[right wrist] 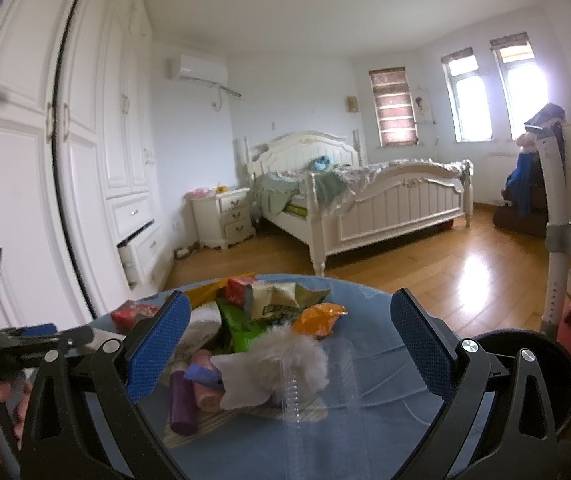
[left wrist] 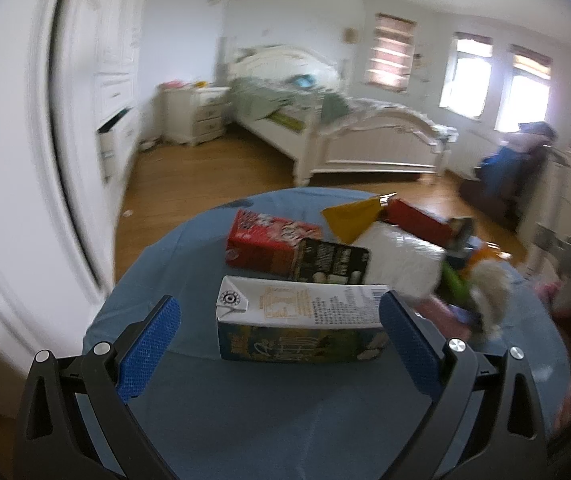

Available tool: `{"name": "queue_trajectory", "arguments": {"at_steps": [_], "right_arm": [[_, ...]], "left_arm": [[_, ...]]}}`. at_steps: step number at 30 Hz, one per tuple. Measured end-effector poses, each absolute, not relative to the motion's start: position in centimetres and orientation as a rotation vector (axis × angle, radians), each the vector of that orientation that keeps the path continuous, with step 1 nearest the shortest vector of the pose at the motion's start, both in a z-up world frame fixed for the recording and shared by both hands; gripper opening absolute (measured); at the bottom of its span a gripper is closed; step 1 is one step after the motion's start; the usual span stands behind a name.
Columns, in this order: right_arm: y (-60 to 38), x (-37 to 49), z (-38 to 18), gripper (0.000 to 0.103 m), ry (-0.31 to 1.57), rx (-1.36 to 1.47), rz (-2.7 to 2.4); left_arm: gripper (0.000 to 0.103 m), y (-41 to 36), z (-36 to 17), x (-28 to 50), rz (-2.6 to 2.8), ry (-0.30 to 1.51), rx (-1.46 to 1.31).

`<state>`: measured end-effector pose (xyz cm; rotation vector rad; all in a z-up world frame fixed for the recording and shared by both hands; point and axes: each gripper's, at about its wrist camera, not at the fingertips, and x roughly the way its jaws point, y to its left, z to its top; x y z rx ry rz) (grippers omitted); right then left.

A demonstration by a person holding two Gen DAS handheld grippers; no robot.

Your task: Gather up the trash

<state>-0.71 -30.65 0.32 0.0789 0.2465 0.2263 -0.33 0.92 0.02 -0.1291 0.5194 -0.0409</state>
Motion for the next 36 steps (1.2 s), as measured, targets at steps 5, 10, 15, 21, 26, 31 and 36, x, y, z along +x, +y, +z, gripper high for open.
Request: {"name": "queue_trajectory", "arguments": {"at_steps": [5, 10, 15, 21, 26, 31, 36], "right_arm": [[-27.0, 3.3, 2.6, 0.099, 0.465, -0.102, 0.496], [-19.7, 7.4, 5.3, 0.097, 0.588, -0.304, 0.673], [-11.6, 13.0, 4.4, 0.082, 0.788, -0.455, 0.824], [-4.2, 17.9, 0.3, 0.081, 1.002, -0.675, 0.907], [0.2, 19.0, -3.6, 0.08, 1.071, -0.843, 0.921], [0.3, 19.8, -4.3, 0.051, 1.128, -0.716, 0.939], [-5.9, 20.5, 2.2, 0.051, 1.006, -0.29, 0.909]], "left_arm": [[0.098, 3.4, 0.6, -1.4, -0.208, 0.528, 0.041], [0.098, 3.6, -1.0, 0.4, -0.383, 0.632, 0.194], [0.098, 2.3, -1.0, 2.1, -0.532, 0.585, 0.374], [0.098, 0.9, -1.9, 4.0, -0.66, 0.605, 0.532], [0.098, 1.3, -2.9, 4.6, -0.713, 0.615, 0.545], [0.098, 1.4, -3.2, 5.0, -0.738, 0.615, 0.54], [0.061, 1.0, -3.4, 5.9, -0.785, 0.656, 0.514]]}}
